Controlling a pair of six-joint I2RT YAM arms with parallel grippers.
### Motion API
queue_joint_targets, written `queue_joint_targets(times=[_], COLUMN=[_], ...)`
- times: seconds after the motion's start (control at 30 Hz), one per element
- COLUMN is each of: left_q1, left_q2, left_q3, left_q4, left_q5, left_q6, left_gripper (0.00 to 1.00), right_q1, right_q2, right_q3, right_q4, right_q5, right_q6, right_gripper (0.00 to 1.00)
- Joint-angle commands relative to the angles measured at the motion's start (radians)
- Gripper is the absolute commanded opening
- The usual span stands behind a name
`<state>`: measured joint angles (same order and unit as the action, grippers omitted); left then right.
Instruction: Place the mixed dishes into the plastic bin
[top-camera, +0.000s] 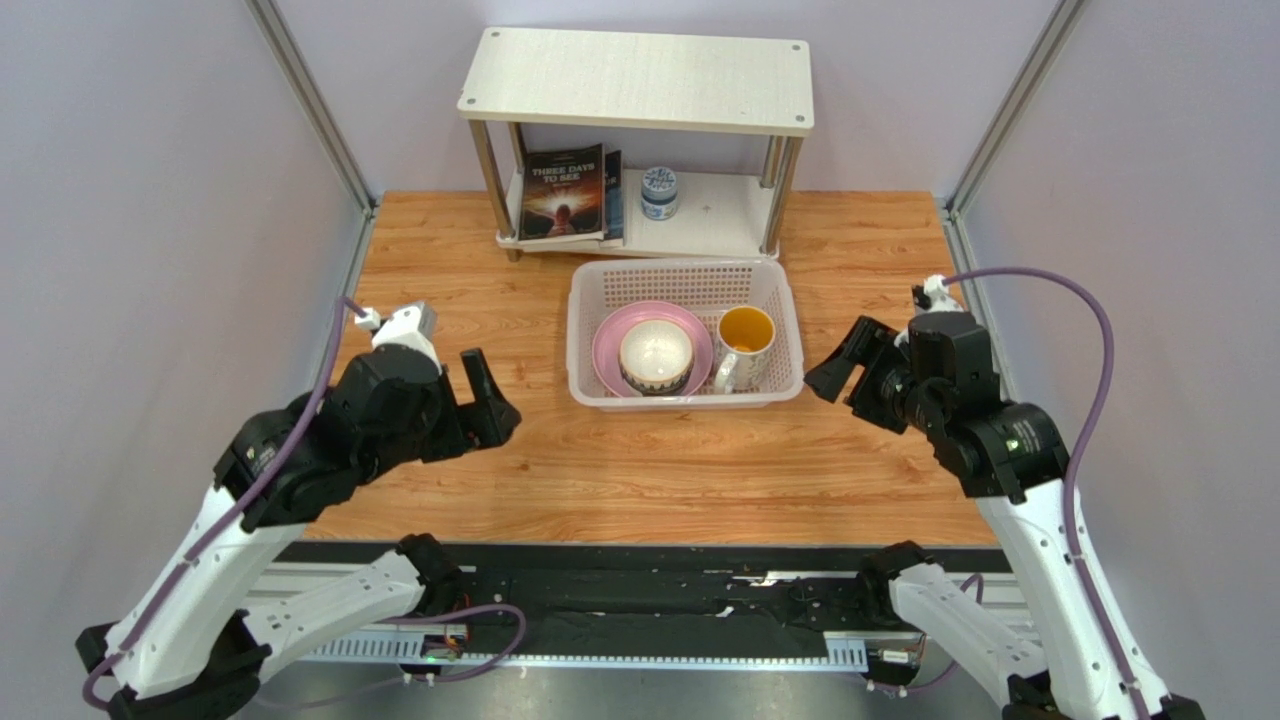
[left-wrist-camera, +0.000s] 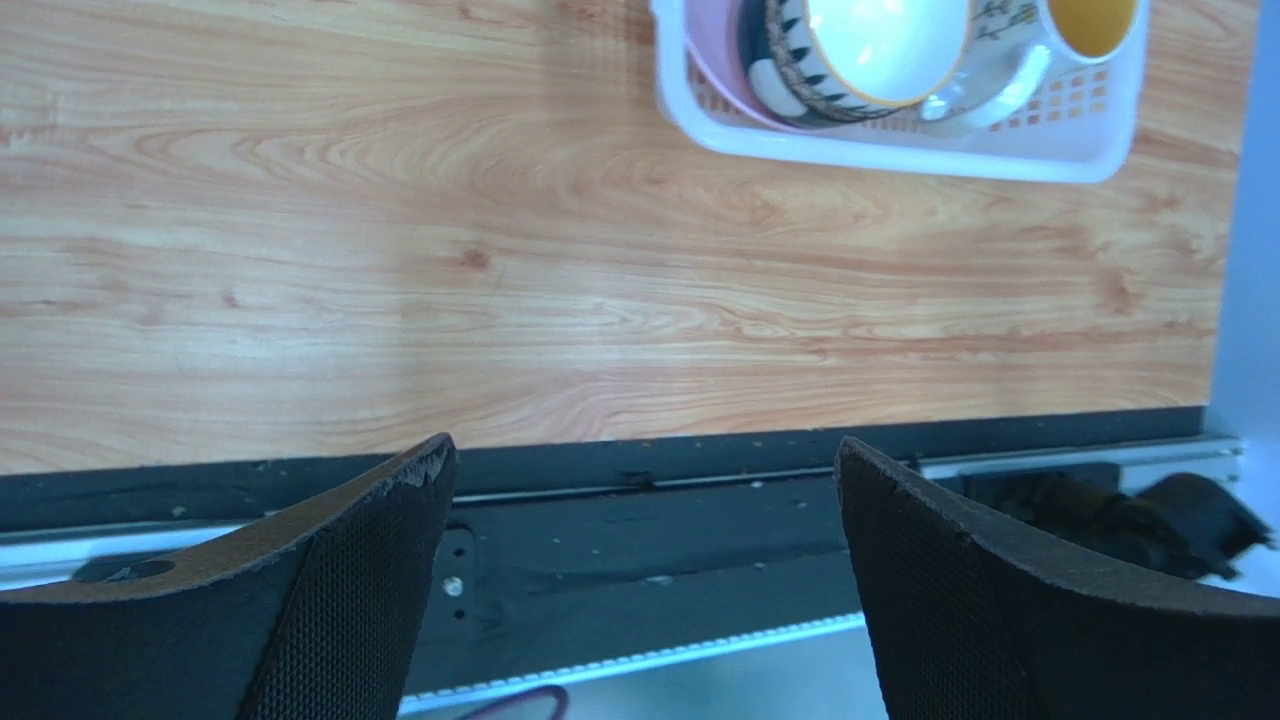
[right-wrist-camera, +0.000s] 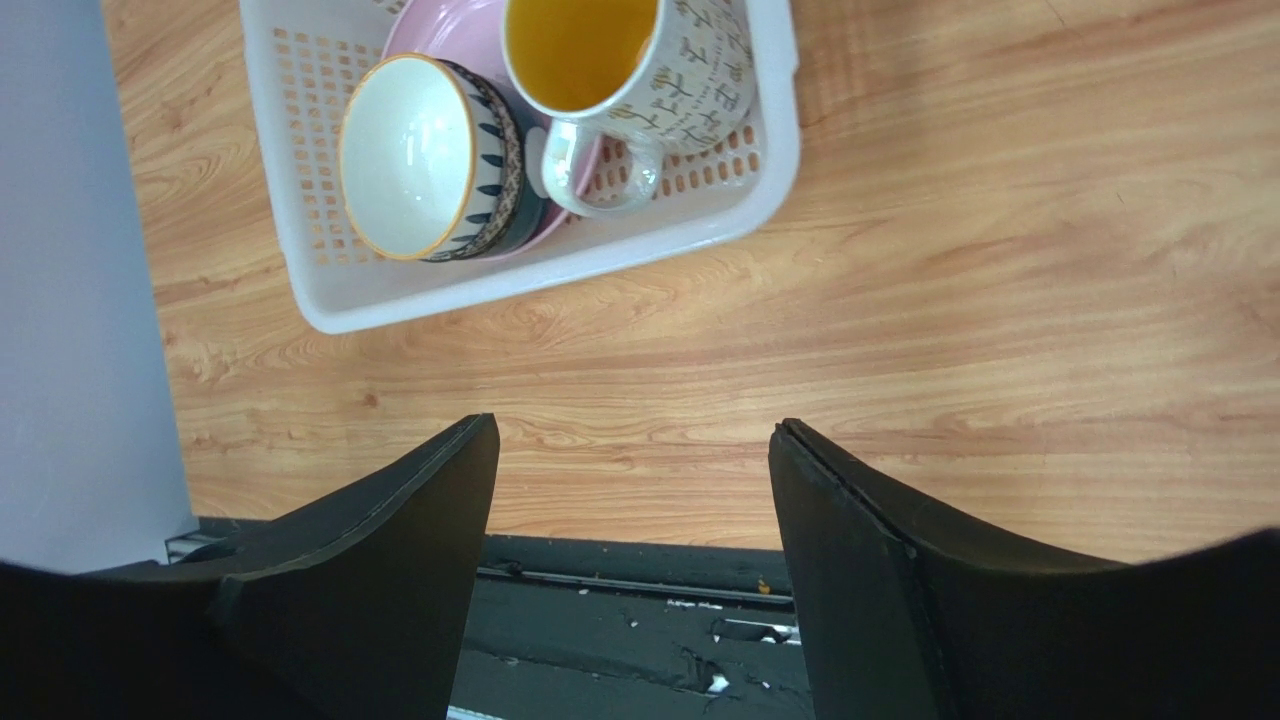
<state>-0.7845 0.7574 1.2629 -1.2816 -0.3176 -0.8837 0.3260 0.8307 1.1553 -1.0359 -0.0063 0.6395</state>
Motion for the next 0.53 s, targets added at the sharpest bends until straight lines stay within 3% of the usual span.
queue_joint_targets(times=[0.0,0.17,0.3,0.5], left_q1=[0.004,0.005,0.005,0.013], left_q2=[0.163,0.267,0.272,0.258], left_q3=[0.217,0.325,0.378,0.388], left_q4=[-0.16,-0.22,-0.237,-0.11], left_q5=[0.066,0.052,-0.035,-0.045], left_q6=[-0.034,-0.092,-0.08,0.074], left_gripper=[0.99,0.99,0.99,0.99], right_q1=[-0.004,-0.002,-0.004,-0.004], right_q2=[-0.077,-0.074,-0.088,-0.114], right_q3=[-0.029,-0.034,-0.04,-0.083], right_q4=[0.002,-0.015,-0.021,-0.026], right_q5=[0.075,0.048,0.045,0.046], right_q6=[0.074,0.095,0.097,0.103], right_gripper=[0.71,0.71,0.71,0.71])
